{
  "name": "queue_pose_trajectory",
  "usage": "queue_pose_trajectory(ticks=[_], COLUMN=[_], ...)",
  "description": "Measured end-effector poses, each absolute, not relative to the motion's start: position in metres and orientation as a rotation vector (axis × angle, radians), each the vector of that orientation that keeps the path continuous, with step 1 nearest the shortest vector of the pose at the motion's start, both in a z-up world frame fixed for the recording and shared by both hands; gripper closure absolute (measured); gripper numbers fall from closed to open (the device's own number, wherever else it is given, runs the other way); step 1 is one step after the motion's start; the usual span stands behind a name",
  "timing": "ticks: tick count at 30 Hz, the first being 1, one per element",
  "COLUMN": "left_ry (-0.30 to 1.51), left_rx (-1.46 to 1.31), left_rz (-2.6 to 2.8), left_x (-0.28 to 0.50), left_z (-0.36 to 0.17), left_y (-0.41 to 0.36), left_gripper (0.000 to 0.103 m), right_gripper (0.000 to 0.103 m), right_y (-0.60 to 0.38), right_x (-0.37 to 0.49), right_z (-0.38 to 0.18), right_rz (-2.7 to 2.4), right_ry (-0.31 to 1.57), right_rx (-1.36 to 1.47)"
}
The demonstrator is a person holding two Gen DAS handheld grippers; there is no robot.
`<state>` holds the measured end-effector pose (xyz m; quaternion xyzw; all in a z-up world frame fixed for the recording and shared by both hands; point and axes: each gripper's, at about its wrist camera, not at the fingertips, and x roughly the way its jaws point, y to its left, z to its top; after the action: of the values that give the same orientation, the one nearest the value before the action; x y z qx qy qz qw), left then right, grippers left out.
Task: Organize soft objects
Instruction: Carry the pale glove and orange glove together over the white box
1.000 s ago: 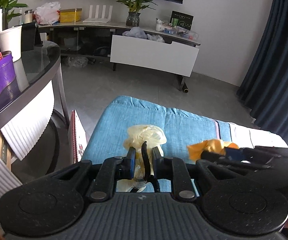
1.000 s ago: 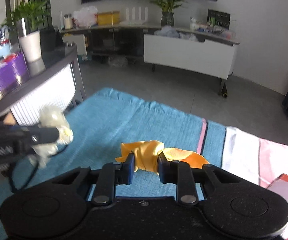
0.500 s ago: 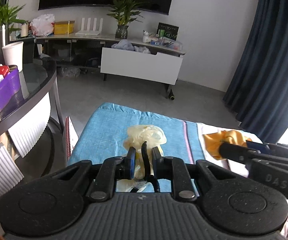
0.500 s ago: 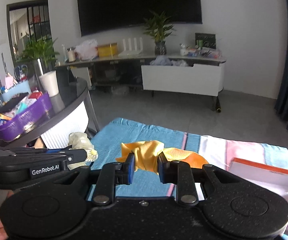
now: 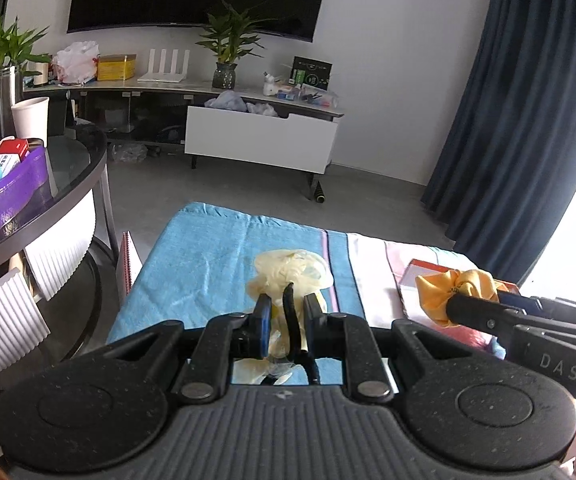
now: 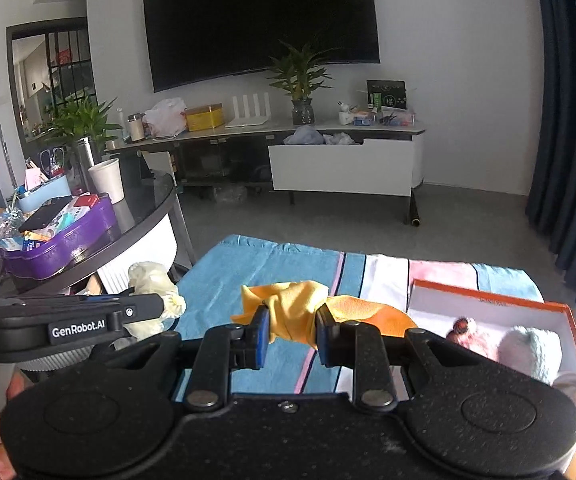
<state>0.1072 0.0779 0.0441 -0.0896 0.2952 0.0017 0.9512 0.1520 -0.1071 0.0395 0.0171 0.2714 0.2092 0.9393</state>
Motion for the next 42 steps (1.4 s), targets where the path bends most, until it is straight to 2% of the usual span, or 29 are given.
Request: queue_pose_trajectory(ticks=[42], left_ry=[0.589], left_rx=[-0.160], left_rz=[-0.080], left_x=[0.099], left_z=[0.045], left_y=[0.045], left_gripper=[0.084], right_gripper=[0.073], right_y=[-0.148], right_x=[0.125], right_z=[0.039], right_rz=[0.342], right_ry=[0.561], right_rx=[0.058])
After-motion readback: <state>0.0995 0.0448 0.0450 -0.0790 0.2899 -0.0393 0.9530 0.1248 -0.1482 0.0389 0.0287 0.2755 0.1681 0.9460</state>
